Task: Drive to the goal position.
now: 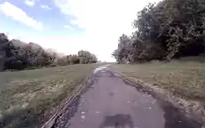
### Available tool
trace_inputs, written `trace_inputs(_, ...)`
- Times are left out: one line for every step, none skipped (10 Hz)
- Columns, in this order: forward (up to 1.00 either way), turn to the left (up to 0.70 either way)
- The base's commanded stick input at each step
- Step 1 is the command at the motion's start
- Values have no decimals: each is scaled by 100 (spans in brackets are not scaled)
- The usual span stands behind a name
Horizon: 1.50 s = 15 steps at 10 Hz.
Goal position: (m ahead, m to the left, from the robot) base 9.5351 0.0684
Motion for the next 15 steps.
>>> trace_inputs(70,1)
trace_inputs(70,1)
trace_inputs(70,1)
trace_inputs(70,1)
trace_inputs(70,1)
trace_inputs(70,1)
trace_inputs(70,1)
trace_inputs(70,1)
trace_inputs(70,1)
trace_inputs(70,1)
trace_inputs(70,1)
trace_inputs(70,1)
trace_inputs(70,1)
trace_inputs(70,1)
trace_inputs(70,1)
